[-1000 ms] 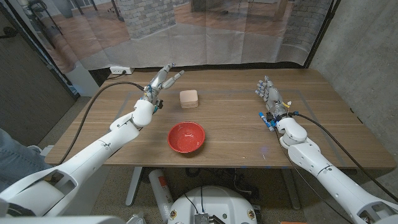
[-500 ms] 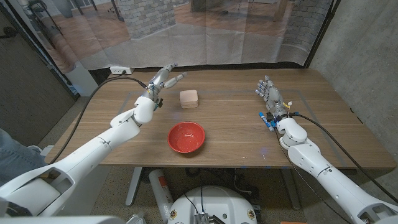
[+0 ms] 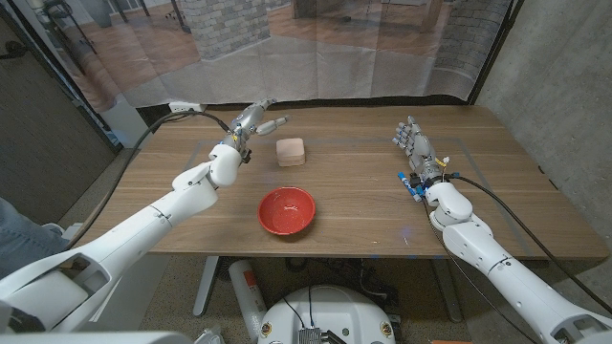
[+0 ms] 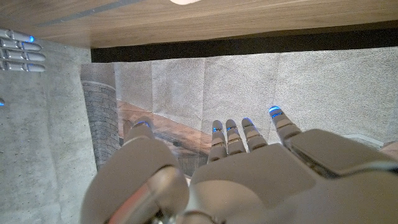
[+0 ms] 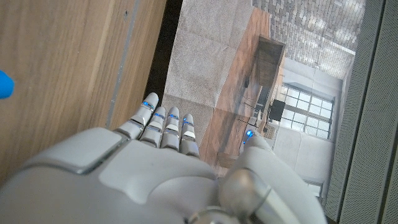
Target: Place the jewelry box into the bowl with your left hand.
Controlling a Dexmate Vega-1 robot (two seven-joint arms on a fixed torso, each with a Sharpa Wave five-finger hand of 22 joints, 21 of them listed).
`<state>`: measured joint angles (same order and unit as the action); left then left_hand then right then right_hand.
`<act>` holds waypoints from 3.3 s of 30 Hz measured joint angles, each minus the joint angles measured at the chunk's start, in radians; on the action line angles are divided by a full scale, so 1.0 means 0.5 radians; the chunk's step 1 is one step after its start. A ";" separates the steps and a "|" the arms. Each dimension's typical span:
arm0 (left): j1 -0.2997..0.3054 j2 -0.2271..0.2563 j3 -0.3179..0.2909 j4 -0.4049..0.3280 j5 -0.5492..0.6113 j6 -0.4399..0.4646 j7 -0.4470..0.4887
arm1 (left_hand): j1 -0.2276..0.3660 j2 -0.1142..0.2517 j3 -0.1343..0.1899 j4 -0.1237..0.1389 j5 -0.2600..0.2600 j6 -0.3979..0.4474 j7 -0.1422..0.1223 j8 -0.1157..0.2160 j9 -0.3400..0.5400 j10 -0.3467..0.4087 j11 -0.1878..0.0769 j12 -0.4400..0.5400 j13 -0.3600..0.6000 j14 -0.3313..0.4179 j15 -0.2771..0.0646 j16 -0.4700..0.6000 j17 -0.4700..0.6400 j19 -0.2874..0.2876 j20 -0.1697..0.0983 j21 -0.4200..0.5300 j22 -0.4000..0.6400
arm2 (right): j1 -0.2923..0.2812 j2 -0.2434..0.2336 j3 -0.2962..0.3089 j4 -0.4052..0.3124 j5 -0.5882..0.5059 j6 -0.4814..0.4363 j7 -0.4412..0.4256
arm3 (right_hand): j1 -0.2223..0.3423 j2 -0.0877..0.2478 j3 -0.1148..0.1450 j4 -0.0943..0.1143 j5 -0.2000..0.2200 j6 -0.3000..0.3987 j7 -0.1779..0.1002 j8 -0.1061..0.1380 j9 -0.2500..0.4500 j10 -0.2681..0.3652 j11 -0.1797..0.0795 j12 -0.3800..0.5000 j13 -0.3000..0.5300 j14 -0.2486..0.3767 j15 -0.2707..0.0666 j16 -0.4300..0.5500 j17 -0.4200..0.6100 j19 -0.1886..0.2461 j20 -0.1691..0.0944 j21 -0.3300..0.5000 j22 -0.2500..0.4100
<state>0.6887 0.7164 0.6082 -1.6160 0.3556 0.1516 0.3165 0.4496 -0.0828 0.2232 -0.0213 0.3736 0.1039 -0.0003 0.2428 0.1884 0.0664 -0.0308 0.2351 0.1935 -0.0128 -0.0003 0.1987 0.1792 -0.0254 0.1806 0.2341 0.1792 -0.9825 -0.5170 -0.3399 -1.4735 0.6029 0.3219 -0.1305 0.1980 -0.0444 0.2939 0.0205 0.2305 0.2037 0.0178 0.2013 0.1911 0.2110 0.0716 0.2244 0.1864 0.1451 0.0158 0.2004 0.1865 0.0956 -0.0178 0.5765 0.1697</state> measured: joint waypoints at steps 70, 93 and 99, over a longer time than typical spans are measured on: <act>-0.390 -0.109 0.449 0.118 0.378 0.472 -0.623 | 0.094 -0.132 -0.097 -0.096 0.030 -0.126 -0.029 -0.080 0.010 -0.074 0.130 -0.049 0.009 0.035 0.133 0.000 0.010 0.100 0.064 0.000 -0.001 | -0.036 0.006 0.025 -0.052 -0.008 0.026 -0.034 | 0.024 -0.003 -0.003 -0.019 -0.017 0.011 -0.026 0.000 0.000 0.036 -0.007 0.000 0.000 0.050 -0.021 0.000 0.000 0.068 0.046 -0.051 0.000; -0.471 -0.177 0.560 0.228 0.415 0.446 -0.726 | 0.081 -0.145 -0.149 -0.104 0.045 -0.234 -0.047 -0.109 0.009 -0.157 0.175 -0.072 0.008 0.009 0.170 -0.015 0.009 0.138 0.064 -0.010 0.010 | -0.031 0.016 0.024 -0.034 0.000 0.036 -0.035 | 0.024 -0.003 -0.011 -0.028 -0.017 0.011 -0.025 0.000 0.000 0.043 -0.014 0.000 0.000 0.050 -0.021 0.000 0.000 0.086 0.064 -0.066 0.000; -0.486 -0.194 0.579 0.263 0.416 0.447 -0.737 | 0.081 -0.145 -0.149 -0.104 0.045 -0.251 -0.050 -0.109 0.009 -0.164 0.183 -0.072 0.008 0.009 0.170 -0.015 0.009 0.151 0.065 -0.010 0.010 | -0.040 0.017 0.025 -0.034 0.004 0.036 -0.044 | 0.024 -0.003 -0.011 -0.028 -0.017 0.011 -0.025 0.000 0.000 0.043 -0.014 0.000 0.000 0.050 -0.021 0.000 0.000 0.086 0.064 -0.066 0.000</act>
<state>0.4455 0.6194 0.8979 -1.4845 0.5634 0.3750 -0.0522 0.4901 -0.1553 0.1485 -0.0733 0.3959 -0.0216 -0.0252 0.1885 0.1930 -0.0158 0.0608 0.1993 0.1977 -0.0081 0.0845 0.1911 0.1839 0.0501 0.2130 0.2291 0.1840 -1.0024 -0.5083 -0.3275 -1.4906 0.6051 0.3398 -0.1522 0.2099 -0.0457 0.2884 0.0066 0.2219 0.2090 0.0052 0.2013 0.1911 0.2324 0.0644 0.2244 0.1864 0.1699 0.0052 0.2004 0.1865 0.1385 0.0143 0.5436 0.1697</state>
